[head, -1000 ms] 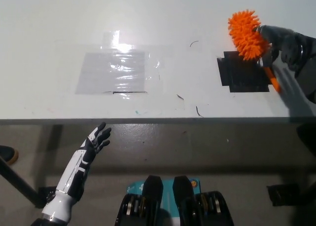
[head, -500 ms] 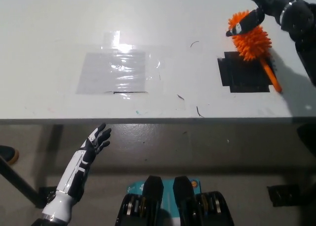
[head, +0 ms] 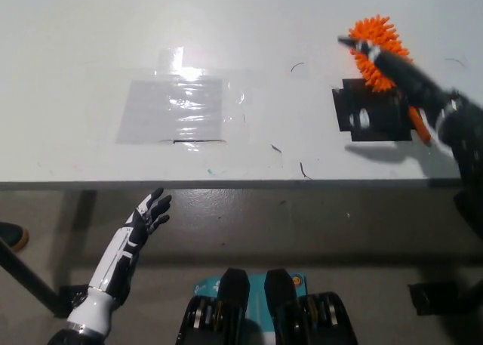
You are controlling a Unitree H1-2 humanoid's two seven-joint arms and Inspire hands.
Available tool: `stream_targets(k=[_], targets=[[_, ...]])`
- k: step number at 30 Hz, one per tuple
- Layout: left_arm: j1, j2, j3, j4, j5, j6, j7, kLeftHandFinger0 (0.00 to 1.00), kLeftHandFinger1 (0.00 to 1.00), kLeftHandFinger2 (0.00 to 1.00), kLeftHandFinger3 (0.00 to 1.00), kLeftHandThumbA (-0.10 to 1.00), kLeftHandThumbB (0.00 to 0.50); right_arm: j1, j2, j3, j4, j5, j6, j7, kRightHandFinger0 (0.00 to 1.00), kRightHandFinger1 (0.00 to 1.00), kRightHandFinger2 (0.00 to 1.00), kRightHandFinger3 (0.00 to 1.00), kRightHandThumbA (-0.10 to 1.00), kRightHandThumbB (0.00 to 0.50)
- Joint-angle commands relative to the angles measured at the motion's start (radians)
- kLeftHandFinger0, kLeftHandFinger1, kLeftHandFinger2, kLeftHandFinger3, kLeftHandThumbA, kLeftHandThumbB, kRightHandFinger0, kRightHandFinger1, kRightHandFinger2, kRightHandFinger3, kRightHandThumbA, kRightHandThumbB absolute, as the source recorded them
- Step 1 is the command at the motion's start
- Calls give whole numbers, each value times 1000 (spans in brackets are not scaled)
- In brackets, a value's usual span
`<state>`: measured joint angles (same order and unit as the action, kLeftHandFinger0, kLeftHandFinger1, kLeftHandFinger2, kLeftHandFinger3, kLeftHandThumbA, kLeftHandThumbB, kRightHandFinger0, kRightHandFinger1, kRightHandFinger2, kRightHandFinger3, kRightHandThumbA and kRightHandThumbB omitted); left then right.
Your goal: The robot uses it right hand to pick up an extended orange duster kept in the middle of the desk and presses its handle against the desk to collapse it
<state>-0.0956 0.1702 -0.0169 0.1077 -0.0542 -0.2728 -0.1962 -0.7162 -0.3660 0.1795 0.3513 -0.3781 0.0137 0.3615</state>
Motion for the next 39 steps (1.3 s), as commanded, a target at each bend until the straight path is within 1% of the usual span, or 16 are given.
stream_targets(k=[1,3,4,6,8,11,12,14,15,18,19,22,26,30,34,39], targets=[[-102,13,8,-46,-59,-7,-27,1000,1000,1000,1000,1000,139,323,18,-298,-1172,280,-206,-263,1000,1000,1000,1000,1000,421],[-114,11,4,-41,-63,-6,-33,1000,1000,1000,1000,1000,128,422,63,-259,-1160,295,-293,-286,1000,1000,1000,1000,1000,413],[-122,13,4,-41,-60,-1,-32,1000,1000,1000,1000,1000,126,482,94,-232,-1166,321,-294,-292,1000,1000,1000,1000,1000,436],[-130,12,4,-43,-54,6,-29,1000,1000,1000,1000,1000,132,580,179,-175,-1228,248,-278,-315,1000,1000,1000,1000,1000,407],[-133,15,4,-37,-49,-4,-28,1000,1000,1000,1000,1000,125,631,196,-133,-1246,257,-282,-300,1000,1000,1000,1000,1000,381],[-136,18,1,-28,-44,-12,-32,1000,1000,1000,1000,1000,125,668,210,-113,-1180,290,-361,-287,1000,1000,1000,1000,1000,428],[-135,16,0,-34,-46,-2,-32,1000,1000,1000,1000,1000,126,674,219,-113,-1124,271,-412,-288,1000,1000,1000,1000,1000,367],[-134,16,1,-40,-44,7,-29,1000,1000,1000,1000,1000,125,678,250,-119,-1016,217,-482,-310,1000,1000,1000,1000,1000,311],[-136,17,1,-38,-44,4,-30,1000,1000,1000,1000,1000,124,677,250,-123,-965,222,-484,-310,1000,1000,1000,1000,1000,342],[-139,18,1,-36,-49,4,-33,1000,1000,1000,1000,1000,121,678,255,-135,-849,252,-484,-293,1000,1000,1000,1000,1000,269],[-140,18,0,-36,-47,10,-33,1000,1000,1000,1000,1000,127,666,268,-144,-761,270,-484,-291,1000,1000,1000,1000,1000,278],[-135,18,-1,-40,-48,14,-34,1000,1000,1000,1000,1000,125,646,281,-166,-630,275,-443,-264,1000,1000,1000,1000,1000,320],[-129,18,-3,-38,-43,9,-32,1000,1000,1000,1000,1000,114,580,268,-193,-484,293,-366,-214,1000,1000,1000,1000,1000,308],[-123,17,-5,-30,-43,-4,-38,1000,1000,1000,1000,1000,119,517,254,-209,-339,303,-294,-171,1000,1000,1000,1000,1000,196],[-118,17,-5,-40,-40,8,-40,1000,1000,1000,1000,1000,112,506,246,-210,-306,332,-245,-146,1000,1000,1000,1000,1000,219],[-103,15,-12,-39,-30,4,-43,1000,1000,1000,1000,1000,120,518,241,-211,-301,376,-195,-132,1000,1000,1000,1000,1000,190]])
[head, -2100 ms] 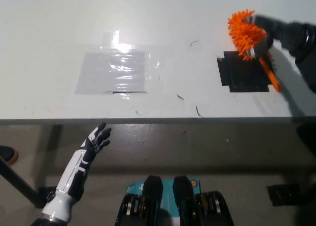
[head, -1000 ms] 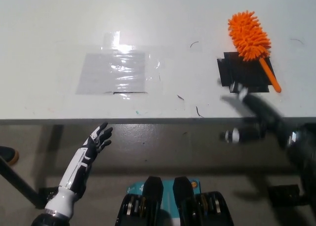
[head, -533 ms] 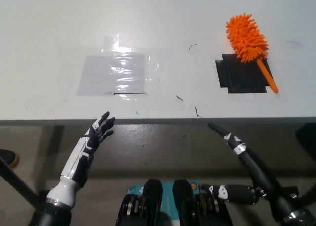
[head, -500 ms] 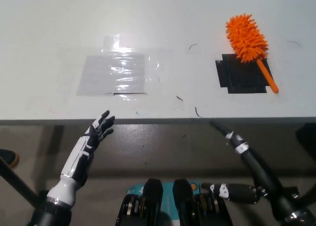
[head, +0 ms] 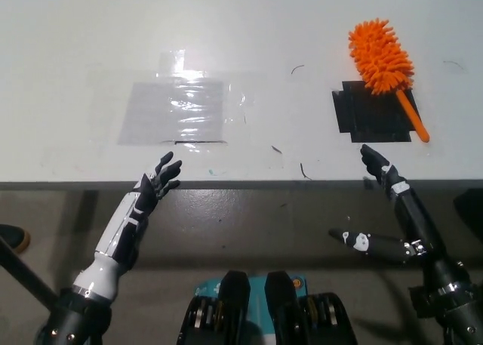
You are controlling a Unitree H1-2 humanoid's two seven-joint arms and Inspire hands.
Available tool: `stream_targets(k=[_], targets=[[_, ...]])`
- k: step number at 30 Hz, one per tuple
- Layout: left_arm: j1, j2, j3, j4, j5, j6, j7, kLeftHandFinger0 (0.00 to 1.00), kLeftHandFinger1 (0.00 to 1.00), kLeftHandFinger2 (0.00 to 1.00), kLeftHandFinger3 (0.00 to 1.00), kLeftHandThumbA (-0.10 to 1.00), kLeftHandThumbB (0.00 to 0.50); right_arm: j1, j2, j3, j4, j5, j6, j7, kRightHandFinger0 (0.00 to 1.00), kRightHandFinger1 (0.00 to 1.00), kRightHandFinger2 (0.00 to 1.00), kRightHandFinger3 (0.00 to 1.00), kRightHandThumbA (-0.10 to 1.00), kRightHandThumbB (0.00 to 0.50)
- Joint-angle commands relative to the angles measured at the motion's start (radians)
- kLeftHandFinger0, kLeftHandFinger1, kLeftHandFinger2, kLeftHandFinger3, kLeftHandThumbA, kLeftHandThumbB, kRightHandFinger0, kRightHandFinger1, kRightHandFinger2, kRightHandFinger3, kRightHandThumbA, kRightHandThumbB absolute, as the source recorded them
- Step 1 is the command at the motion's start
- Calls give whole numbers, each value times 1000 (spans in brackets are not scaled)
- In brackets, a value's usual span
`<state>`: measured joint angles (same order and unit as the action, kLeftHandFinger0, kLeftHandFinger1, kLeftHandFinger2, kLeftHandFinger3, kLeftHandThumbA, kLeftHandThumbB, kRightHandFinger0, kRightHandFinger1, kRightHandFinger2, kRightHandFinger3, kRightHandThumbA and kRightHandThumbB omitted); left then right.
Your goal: The robot uses it right hand to pick up an extended orange duster kept in the middle of the desk and presses its handle against the desk to collapse it
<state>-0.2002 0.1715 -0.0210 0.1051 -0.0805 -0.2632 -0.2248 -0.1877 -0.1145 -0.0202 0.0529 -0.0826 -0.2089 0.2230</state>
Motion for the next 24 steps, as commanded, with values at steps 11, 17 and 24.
stream_targets(k=[11,17,24], targets=[[19,19,-7,-28,-13,-7,-24,1000,1000,1000,1000,1000,124,4,-17,18,-8,94,49,23,1000,1000,1000,1000,1000,214],[24,21,-7,-21,-1,-11,-20,1000,1000,1000,1000,1000,115,6,-24,28,-4,104,41,30,1000,1000,1000,1000,1000,217],[39,21,-5,-28,0,-12,-18,1000,1000,1000,1000,1000,115,69,-44,37,-60,135,54,47,1000,1000,1000,1000,1000,183]])
